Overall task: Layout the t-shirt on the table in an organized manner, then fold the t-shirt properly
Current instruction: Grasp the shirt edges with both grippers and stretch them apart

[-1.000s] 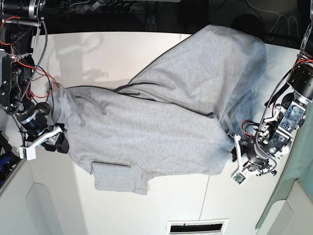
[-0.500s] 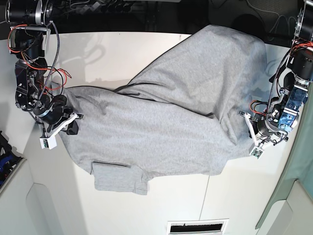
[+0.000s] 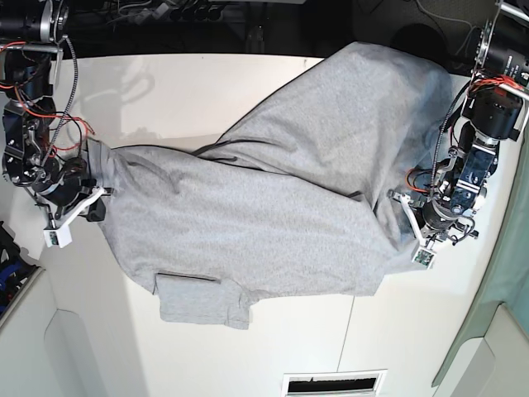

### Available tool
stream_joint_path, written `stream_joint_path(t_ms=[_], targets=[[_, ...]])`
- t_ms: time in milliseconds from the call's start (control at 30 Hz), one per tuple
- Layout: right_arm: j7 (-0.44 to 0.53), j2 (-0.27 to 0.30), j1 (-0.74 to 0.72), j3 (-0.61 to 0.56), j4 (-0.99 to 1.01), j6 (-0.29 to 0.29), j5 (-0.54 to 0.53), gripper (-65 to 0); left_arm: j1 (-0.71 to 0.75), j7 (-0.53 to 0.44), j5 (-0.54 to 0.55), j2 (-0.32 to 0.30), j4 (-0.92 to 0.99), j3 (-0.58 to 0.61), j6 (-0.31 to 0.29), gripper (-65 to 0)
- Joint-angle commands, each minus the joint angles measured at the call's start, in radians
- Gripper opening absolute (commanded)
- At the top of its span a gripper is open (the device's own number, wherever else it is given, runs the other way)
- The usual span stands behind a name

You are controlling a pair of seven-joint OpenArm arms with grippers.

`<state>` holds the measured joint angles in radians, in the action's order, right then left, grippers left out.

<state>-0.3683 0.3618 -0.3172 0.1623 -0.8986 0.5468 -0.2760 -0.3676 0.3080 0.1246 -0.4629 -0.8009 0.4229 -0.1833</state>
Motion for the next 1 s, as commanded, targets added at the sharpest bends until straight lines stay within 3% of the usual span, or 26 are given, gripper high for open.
stream_joint_path(t_ms=[0,267,533,633,833,967], targets=[[0.016,0.030,-0.011,0.004,-0.014,0.003,-0.014,-65.0,-0.027,0.025,-0.020,-0.014,0.020,-0.005,0.004,-65.0],[0.016,0.108,0.049,0.004,-0.016,0.004,-0.124,-65.0,-0.164,0.022,-0.047,-0.014,0.094,-0.005,0.022,-65.0],[0.021,0.096,0.043,0.041,-0.103,0.006,-0.266,-65.0,-0.192,0.082,-0.039,-0.014,0.095,-0.005,0.016,-65.0],[0.020,0.060,0.008,0.040,-0.136,0.019,-0.232,-65.0,-0.177,0.079,-0.038,-0.014,0.095,-0.005,0.014,-65.0],[0.021,-0.048,-0.055,0.020,-0.060,0.018,-0.022,-65.0,-0.135,0.078,-0.020,-0.014,0.095,-0.005,0.013,-65.0],[0.048,-0.051,-0.055,-0.034,0.029,0.014,0.060,-65.0,-0.105,0.077,-0.021,-0.014,0.095,-0.005,-0.021,-65.0]])
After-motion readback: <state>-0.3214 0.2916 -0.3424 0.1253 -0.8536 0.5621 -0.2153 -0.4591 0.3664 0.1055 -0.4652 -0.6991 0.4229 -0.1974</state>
